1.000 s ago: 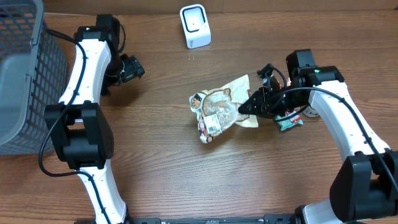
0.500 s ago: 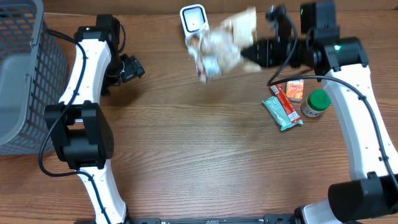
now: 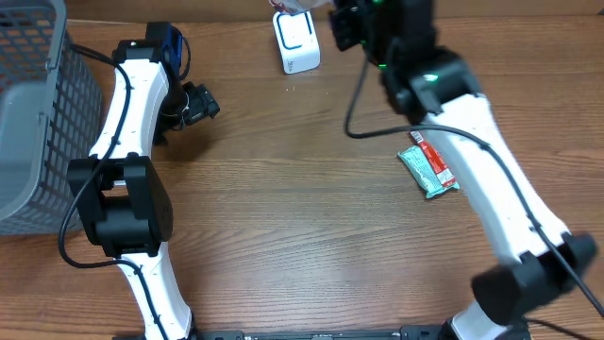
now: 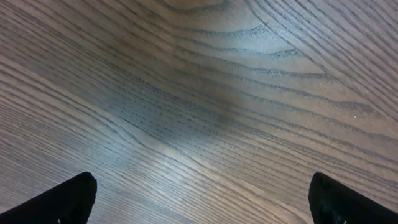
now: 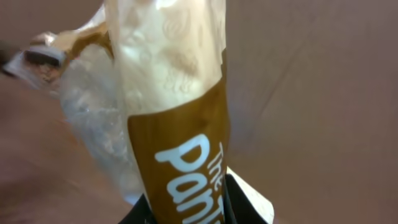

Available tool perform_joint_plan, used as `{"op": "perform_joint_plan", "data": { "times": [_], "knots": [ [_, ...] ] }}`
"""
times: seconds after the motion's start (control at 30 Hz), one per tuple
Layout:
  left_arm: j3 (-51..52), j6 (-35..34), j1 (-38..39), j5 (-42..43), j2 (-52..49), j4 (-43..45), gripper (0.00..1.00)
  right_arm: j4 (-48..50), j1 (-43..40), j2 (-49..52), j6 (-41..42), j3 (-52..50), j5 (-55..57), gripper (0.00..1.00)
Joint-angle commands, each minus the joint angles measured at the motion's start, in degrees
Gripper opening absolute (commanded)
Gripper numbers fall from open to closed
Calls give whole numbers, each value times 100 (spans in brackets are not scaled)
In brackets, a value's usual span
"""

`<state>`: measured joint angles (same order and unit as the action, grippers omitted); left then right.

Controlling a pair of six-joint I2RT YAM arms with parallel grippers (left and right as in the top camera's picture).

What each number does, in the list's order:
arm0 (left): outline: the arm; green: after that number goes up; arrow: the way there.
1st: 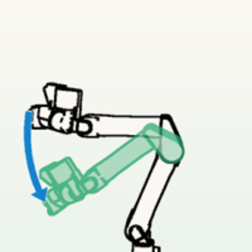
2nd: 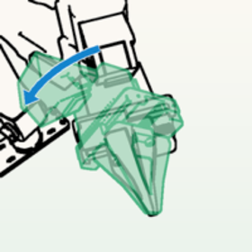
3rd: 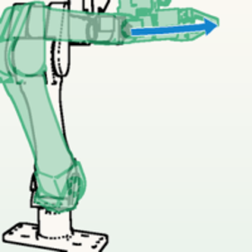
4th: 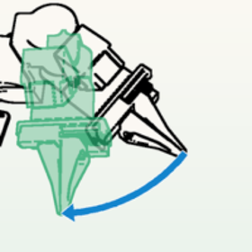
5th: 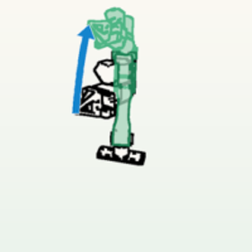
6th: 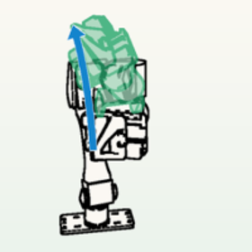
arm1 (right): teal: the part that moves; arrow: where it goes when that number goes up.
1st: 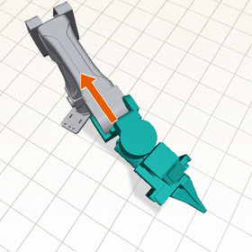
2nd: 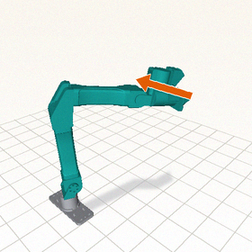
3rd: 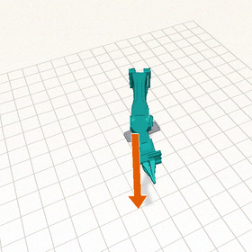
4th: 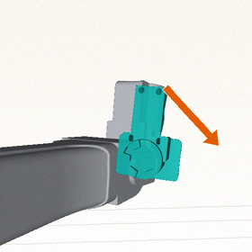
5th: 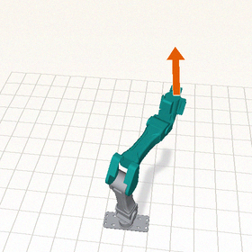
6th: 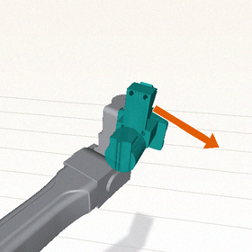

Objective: Scan the item barcode
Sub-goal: 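Hold the snack bag in front of the white scanner, right gripper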

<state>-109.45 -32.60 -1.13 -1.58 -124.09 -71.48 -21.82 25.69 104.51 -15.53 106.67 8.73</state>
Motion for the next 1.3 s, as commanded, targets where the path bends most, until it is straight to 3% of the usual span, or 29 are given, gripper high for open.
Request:
{"op": "perform_joint_plan", "data": {
  "times": [0.0, 0.27, 0.63, 1.27],
  "knots": [
    [-90, 70, 42, -33, 87, 2, 100, 417, 76, 577, -730, 85, 966, 4],
    [-90, 70, 42, -33, 87, 2, 100, 1982, 98, 1797, -1080, 85, 1790, 4],
    [-90, 70, 42, -33, 87, 2, 100, 3915, 98, 2671, -1161, 85, 2455, 4],
    [-90, 70, 42, -33, 87, 0, 99, 3423, 389, 2935, -1161, 66, 2468, 4]
  ]
}}
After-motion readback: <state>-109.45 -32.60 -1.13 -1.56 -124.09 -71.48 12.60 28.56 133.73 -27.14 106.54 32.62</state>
